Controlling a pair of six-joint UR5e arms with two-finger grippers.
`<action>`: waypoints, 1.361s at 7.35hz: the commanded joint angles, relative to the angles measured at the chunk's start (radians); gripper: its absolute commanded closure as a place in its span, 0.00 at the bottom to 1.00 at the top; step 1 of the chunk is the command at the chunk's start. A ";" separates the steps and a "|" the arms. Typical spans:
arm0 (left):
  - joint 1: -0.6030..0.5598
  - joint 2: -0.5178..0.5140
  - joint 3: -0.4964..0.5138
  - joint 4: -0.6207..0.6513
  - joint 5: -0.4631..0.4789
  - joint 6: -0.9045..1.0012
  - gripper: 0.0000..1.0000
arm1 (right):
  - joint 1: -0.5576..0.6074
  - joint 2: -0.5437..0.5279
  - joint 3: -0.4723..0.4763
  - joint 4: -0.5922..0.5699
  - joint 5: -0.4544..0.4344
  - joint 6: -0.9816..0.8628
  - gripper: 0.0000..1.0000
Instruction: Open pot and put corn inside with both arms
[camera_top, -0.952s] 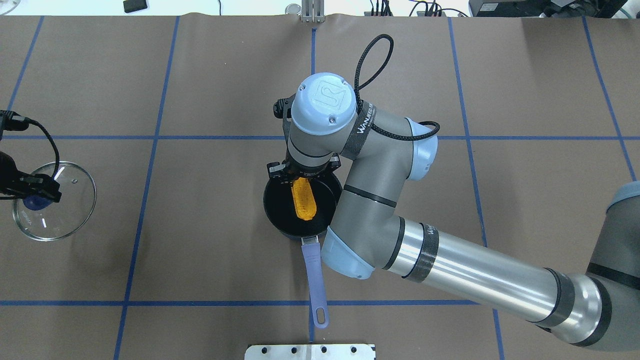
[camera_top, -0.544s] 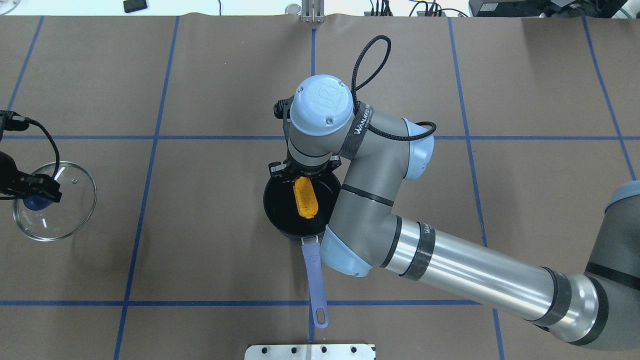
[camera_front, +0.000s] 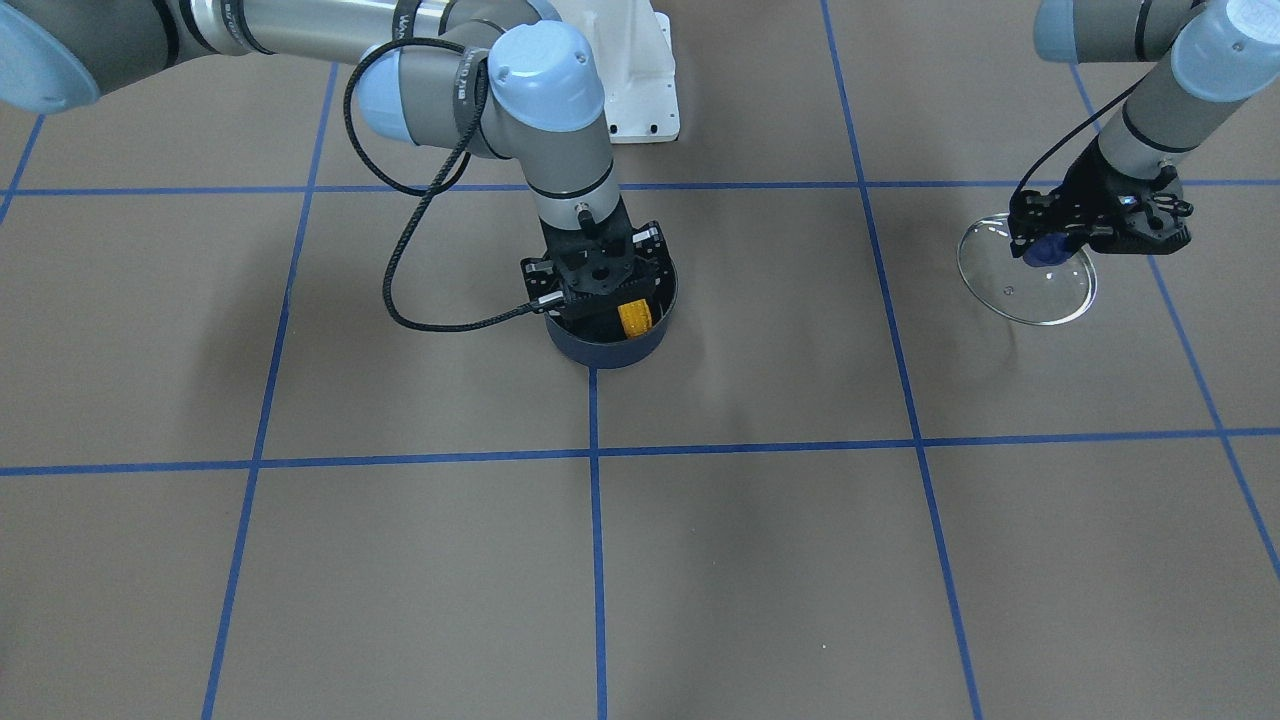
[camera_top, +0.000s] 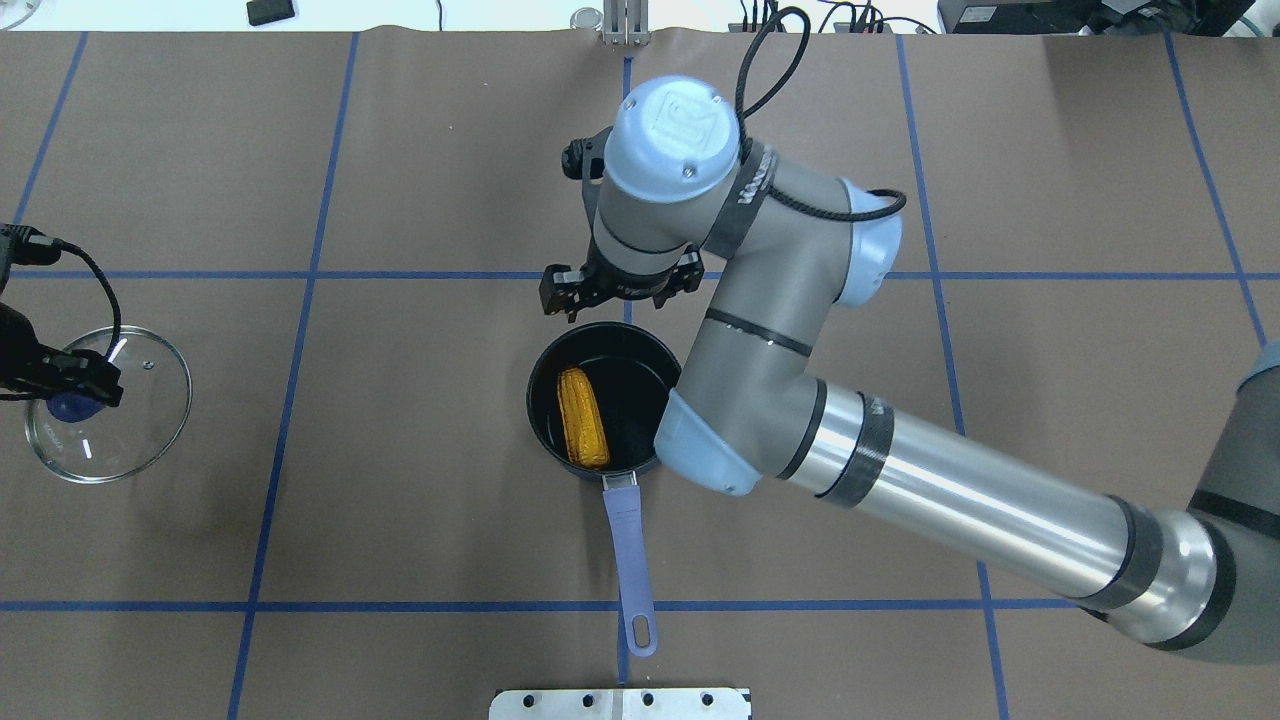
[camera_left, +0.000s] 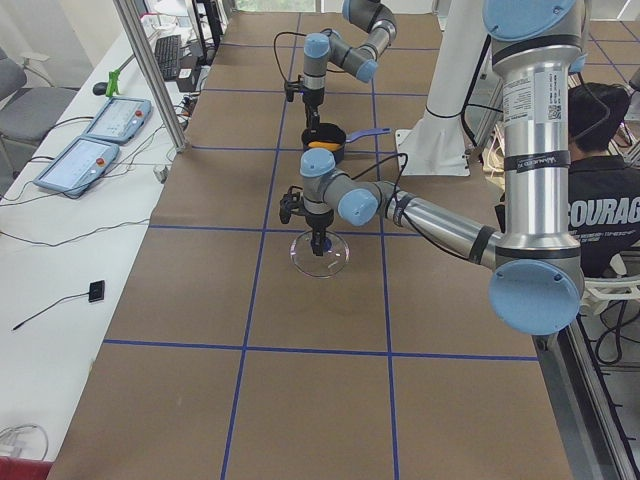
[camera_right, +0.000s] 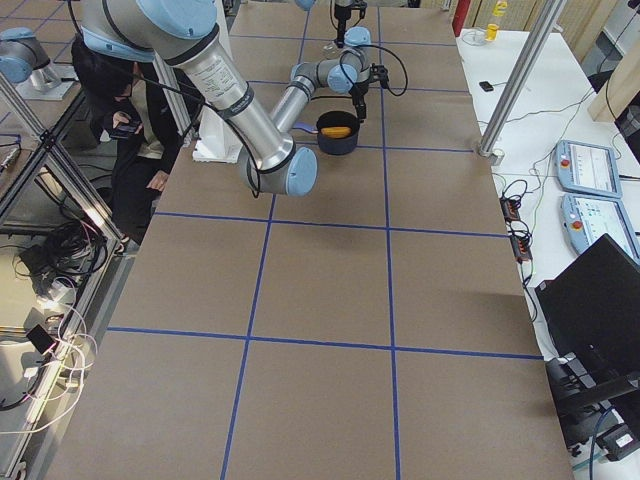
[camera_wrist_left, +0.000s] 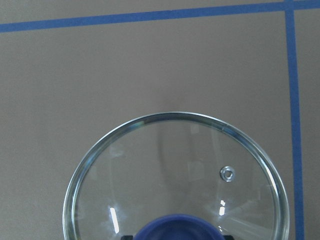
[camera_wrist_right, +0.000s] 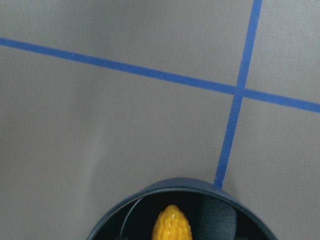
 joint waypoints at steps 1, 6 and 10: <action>0.001 -0.010 0.092 -0.114 0.000 0.003 0.38 | 0.178 -0.129 0.064 0.003 0.191 -0.204 0.00; 0.011 -0.095 0.211 -0.134 -0.006 0.005 0.38 | 0.378 -0.314 0.063 0.006 0.331 -0.578 0.00; 0.012 -0.106 0.231 -0.132 -0.005 0.012 0.38 | 0.380 -0.333 0.063 0.021 0.350 -0.582 0.00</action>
